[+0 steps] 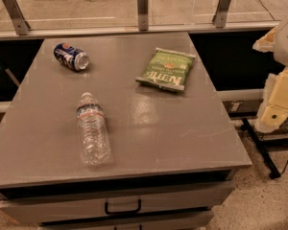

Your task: Pick pepsi can

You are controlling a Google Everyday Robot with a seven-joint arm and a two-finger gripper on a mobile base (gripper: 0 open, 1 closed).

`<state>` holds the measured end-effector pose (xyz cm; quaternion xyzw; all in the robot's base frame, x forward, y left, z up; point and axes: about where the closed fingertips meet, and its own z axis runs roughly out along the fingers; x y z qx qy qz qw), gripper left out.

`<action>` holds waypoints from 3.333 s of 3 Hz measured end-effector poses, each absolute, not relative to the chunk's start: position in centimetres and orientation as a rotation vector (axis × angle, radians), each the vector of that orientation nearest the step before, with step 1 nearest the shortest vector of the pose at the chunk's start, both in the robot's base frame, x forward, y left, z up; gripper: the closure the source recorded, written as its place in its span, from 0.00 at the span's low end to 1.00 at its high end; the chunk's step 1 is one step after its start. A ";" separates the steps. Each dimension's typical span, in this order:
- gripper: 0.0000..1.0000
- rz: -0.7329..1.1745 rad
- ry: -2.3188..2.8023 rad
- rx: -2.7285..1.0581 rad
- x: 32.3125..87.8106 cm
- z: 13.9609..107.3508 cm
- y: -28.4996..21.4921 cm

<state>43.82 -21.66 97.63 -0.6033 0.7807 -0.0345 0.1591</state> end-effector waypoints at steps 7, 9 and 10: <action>0.00 0.209 1.701 -1.618 55.5 99.3 4.0; 0.00 0.309 1.726 -1.416 67.3 94.3 11.3; 0.00 0.325 1.782 -1.373 71.5 91.0 15.3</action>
Offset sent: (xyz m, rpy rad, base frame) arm 0.0414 0.0840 -0.0162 0.2079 -0.0310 0.1279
